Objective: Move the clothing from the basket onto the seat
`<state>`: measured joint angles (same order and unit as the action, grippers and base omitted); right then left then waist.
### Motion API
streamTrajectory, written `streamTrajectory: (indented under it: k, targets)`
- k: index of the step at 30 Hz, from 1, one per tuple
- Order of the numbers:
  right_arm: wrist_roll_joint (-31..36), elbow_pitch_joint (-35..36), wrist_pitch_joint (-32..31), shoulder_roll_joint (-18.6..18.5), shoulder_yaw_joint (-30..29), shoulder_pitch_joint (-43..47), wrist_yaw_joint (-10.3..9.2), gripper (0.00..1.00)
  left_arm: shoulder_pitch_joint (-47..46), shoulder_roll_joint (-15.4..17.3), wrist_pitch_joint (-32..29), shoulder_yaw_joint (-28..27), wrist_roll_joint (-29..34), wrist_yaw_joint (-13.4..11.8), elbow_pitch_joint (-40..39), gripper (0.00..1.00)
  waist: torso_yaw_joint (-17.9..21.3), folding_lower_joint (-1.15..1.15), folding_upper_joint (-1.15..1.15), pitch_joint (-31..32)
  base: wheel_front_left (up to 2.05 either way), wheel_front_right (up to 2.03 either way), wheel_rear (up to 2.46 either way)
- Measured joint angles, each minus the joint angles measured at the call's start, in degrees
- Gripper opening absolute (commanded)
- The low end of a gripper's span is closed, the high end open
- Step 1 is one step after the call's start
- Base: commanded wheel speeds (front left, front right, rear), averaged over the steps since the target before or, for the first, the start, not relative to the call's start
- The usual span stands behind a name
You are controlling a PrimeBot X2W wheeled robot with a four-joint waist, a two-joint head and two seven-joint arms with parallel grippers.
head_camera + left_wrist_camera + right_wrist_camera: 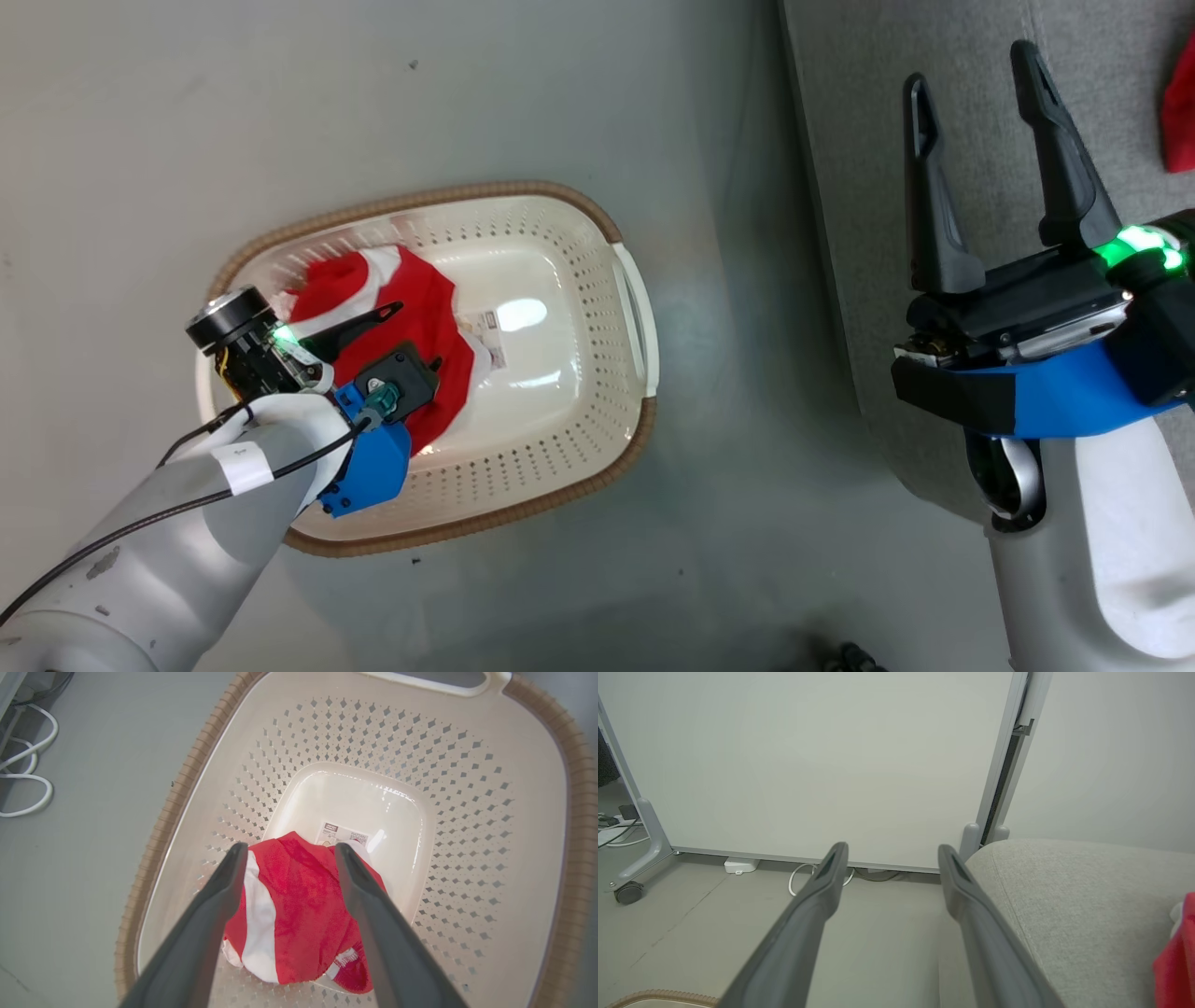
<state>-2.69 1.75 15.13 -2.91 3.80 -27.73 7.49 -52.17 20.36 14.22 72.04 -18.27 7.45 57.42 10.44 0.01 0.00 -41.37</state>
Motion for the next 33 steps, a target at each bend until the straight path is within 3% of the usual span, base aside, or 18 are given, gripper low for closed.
streamTrajectory:
  k: [6, 16, 31, 32, 33]
  targets:
    - [0.16, 2.85, 0.00, -0.02, 0.41, -0.45, 0.00, 1.00, -1.79, -0.78, -3.10, 1.21, 2.92, 0.00, 5.45, 1.00, 1.88, 0.00, 0.00, -5.08, 0.00, 0.00, 0.00]
    - [0.63, 7.57, 0.00, -0.02, 1.22, -0.68, 0.00, 1.00, -4.06, -1.18, -6.83, 1.29, 14.01, 0.00, 11.27, 1.00, 3.79, 0.00, 0.00, -11.64, 0.00, 0.00, 0.00]
    - [3.42, 13.69, 0.00, -0.02, 0.94, 1.62, 0.00, 1.00, -8.87, -1.54, -7.73, 1.29, 16.29, 0.00, 15.33, 1.00, 4.62, -0.01, 0.00, -17.89, 0.00, 0.00, 0.00]
    - [3.58, 14.08, 0.00, -0.01, 0.92, 1.84, 0.00, 1.00, -8.88, -1.64, -8.28, 1.29, 16.37, 0.00, 15.44, 0.90, 4.62, -0.01, 0.00, -17.94, 0.00, 0.00, 0.00]
    - [3.68, 14.41, 0.00, -0.01, 0.88, 2.09, 0.00, 1.00, -8.88, -1.77, -8.43, 1.29, 16.38, 0.00, 15.56, 0.40, 4.63, -0.01, 0.00, -17.96, 0.00, 0.00, 0.00]
